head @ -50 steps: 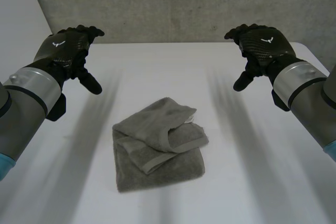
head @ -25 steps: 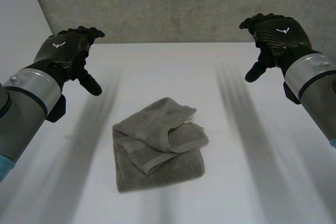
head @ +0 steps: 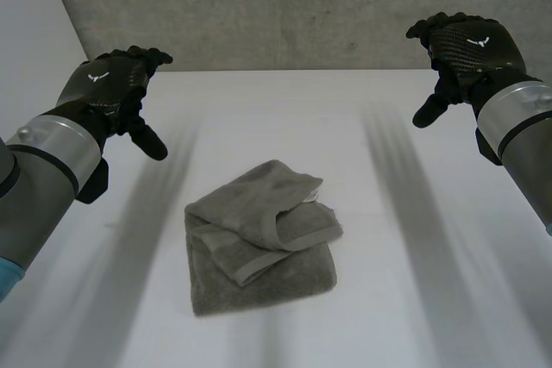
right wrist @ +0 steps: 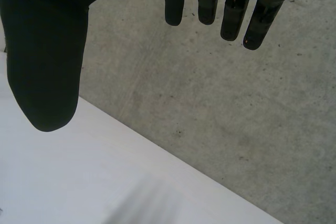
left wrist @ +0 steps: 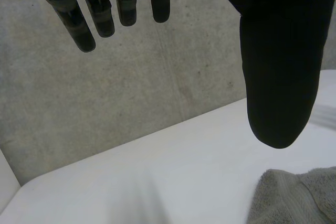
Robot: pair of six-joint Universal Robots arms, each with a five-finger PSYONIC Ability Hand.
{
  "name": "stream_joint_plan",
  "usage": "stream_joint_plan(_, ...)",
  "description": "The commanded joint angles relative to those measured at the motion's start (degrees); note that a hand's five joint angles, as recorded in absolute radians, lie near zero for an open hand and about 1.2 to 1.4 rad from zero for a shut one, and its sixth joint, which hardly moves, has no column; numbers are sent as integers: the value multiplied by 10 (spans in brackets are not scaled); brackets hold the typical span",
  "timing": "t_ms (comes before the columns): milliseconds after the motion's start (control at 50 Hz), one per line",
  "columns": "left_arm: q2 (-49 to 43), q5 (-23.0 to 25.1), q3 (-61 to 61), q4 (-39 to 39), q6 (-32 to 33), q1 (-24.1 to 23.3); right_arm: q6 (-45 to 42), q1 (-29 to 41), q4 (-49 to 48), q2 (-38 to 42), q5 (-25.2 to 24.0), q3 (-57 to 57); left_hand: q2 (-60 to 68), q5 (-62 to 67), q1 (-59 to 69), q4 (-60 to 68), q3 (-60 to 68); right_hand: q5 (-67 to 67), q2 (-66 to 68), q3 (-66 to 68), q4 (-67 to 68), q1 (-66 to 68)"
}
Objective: Fold the towel.
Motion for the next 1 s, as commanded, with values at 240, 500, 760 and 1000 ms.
stream_joint_plan(240,2,0,0,0,0,0,2,2,1,0,-20,1,1,-15,1,1,1,-30,-20,-16,-26,-10)
stream_joint_plan(500,3,-2,-2,0,1,18,-22,76,13,73,-160,-13,3,-13,3,3,3,-30,-20,-16,-26,-10)
stream_joint_plan(760,1,-1,-11,1,0,37,-180,211,4,242,-189,-57,17,1,16,16,17,-18,-8,-4,-14,3)
stream_joint_plan(1000,0,9,-15,-1,1,35,-245,212,-9,305,-134,-130,34,17,33,33,33,660,670,674,664,681)
